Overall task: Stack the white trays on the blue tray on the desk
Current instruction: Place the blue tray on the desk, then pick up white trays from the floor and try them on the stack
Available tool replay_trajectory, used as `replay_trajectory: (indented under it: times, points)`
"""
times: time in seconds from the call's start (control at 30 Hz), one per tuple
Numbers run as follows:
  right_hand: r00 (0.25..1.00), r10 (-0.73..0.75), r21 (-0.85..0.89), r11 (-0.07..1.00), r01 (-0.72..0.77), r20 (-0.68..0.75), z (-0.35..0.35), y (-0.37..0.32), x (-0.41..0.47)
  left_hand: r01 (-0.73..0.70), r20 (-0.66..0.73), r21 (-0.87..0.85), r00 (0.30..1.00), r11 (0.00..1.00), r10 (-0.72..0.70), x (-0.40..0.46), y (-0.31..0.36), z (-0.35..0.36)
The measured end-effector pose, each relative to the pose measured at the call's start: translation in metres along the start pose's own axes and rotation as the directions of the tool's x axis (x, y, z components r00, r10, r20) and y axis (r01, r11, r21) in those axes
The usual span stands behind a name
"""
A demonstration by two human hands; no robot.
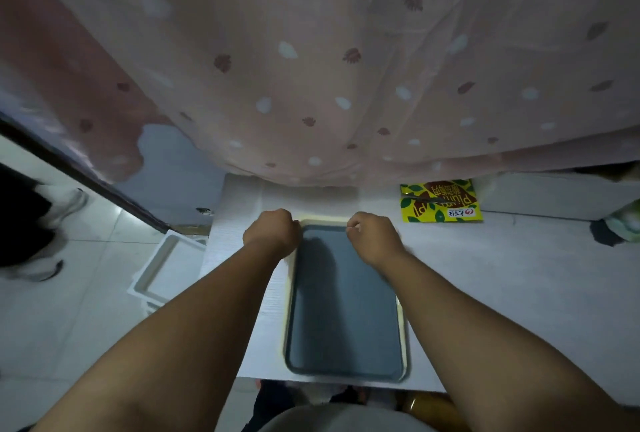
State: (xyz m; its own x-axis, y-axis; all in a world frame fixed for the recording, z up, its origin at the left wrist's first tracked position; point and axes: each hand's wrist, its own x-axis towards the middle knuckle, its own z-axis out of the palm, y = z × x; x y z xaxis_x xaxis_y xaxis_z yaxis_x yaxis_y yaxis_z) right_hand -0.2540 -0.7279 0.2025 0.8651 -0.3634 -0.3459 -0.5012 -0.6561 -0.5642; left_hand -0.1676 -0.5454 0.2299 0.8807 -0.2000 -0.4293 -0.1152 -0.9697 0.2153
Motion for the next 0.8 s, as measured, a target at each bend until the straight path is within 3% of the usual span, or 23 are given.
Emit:
replay_trajectory:
  times: [0.17,0.27,0.57,0.8]
  points:
    - [0.997,-0.054,0.090,0.995,0.049,0.056,0.010,-0.041,-0.026,-0.005,-0.135,-0.132,0.991,0.991,-0.013,-0.042,-0.029,-0.016]
    - [0.988,-0.134,0.037,0.991,0.132,0.072,0.024,-0.068,-0.043,-0.019,-0.169,-0.183,0.986,0.983,-0.013,-0.062,-0.060,-0.020]
    - [0.965,-0.091,0.054,0.995,0.081,0.245,0.100,-0.161,-0.102,-0.049,-0.106,-0.350,0.994,0.936,0.012,-0.113,-0.210,-0.023]
    - [0.960,-0.112,0.170,0.983,0.070,0.257,0.207,-0.244,-0.165,0.081,0.018,-0.425,0.997,0.901,-0.081,-0.155,-0.367,-0.027]
